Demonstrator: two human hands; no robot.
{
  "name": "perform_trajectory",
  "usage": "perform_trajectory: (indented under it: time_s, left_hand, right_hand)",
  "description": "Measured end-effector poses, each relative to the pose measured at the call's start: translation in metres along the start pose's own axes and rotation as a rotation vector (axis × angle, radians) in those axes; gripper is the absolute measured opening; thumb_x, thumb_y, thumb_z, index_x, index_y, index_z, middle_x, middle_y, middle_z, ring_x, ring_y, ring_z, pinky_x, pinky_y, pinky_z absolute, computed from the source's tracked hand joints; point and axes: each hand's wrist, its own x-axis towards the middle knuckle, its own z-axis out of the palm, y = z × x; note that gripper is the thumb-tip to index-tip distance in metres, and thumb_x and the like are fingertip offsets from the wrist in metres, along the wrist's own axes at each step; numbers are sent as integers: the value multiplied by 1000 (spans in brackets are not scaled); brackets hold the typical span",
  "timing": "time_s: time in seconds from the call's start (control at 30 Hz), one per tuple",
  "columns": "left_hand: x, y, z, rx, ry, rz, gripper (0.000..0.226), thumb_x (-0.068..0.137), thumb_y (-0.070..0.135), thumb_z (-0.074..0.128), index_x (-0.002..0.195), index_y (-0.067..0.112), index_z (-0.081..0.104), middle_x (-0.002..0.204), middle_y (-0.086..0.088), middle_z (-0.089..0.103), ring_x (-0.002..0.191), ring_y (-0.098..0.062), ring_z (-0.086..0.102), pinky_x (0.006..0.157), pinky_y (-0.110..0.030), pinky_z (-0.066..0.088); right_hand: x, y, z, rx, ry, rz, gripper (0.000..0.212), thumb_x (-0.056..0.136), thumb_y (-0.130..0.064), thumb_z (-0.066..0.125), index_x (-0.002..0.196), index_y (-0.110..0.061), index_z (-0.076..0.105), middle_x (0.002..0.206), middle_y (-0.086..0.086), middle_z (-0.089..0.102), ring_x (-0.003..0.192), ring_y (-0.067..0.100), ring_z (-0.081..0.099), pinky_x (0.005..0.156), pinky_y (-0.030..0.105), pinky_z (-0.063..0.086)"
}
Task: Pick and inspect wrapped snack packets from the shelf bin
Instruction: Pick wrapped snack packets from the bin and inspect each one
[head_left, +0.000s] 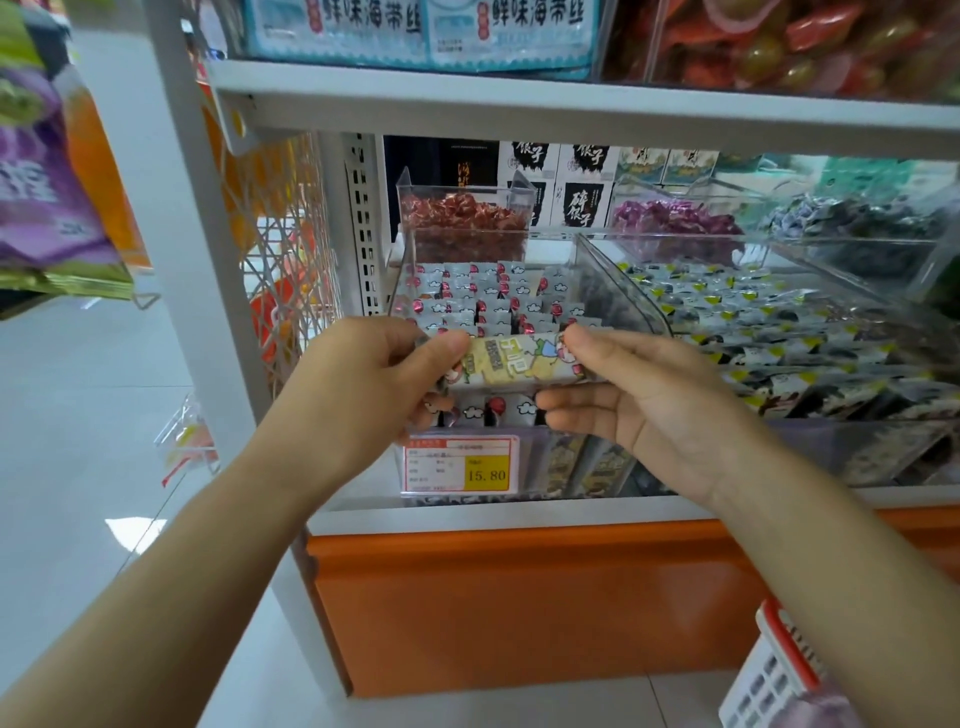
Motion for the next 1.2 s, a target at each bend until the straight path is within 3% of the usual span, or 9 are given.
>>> perform_trajectory:
  time_s: [0.13,0.2,0.27,0.4,0.53,0.63,0.83,1.0,1.2]
  left_hand:
    - [0,-1,0,136,75,96,38,85,50,48,76,16,65,63,1,61,52,1,52,45,-10,36]
    - [4,-5,-2,288,151,161,43,84,52,43,100,20,67,92,2,65,84,-1,56,68,-13,41]
    - [13,-12,-5,435,189,187,51,86,50,43,121,16,60,120,-4,57,115,-21,46,93,-31,36]
    - [26,-25,-2,556,59,140,63,90,48,45,142,14,36,147,-5,33,136,-22,20,110,-35,18]
    - [32,-36,5,539,-37,97,72,90,53,41,148,16,18,155,-2,19,140,-18,10,113,-37,14]
    - [33,-38,9,485,-42,98,73,91,53,40,148,17,14,155,-1,18,140,-15,10,112,-35,14]
    - [35,-43,11,439,-41,117,76,89,53,41,149,17,10,156,-1,15,139,-13,8,111,-31,10]
    - [35,-47,10,403,-58,139,76,90,53,42,149,21,8,156,3,12,137,-8,7,110,-27,9]
    - [36,-49,13,357,-67,137,77,90,54,42,149,23,4,157,5,8,139,-6,3,104,-22,7]
  right_hand:
    - [3,-2,2,-46,35,-59,25,66,-22,70,86,-7,69,76,6,72,67,19,70,55,22,55]
    - [12,-5,2,-78,129,-102,21,72,-16,70,90,-7,66,78,5,72,68,18,69,56,22,56]
    - [25,-11,3,-116,233,-149,9,81,-9,67,89,-9,62,83,5,71,67,16,69,58,23,57]
    - [70,-22,13,-330,345,-284,16,85,-5,63,99,-4,56,96,7,64,73,16,67,61,22,58]
    - [123,-24,29,-678,349,-363,29,87,-9,63,113,-2,53,122,12,57,106,24,60,87,37,55]
    - [151,-16,42,-881,232,-450,29,87,-8,61,115,-2,56,116,9,57,102,14,54,92,31,50]
    - [192,7,62,-1272,31,-464,29,83,-17,68,109,-6,62,94,1,51,87,13,46,69,23,37]
    - [205,15,63,-1548,-151,-287,21,95,-24,49,105,-15,65,115,4,61,112,24,51,102,44,35]
    - [219,10,52,-1298,-3,-279,21,93,-7,45,105,-13,61,111,5,63,103,22,59,92,41,47]
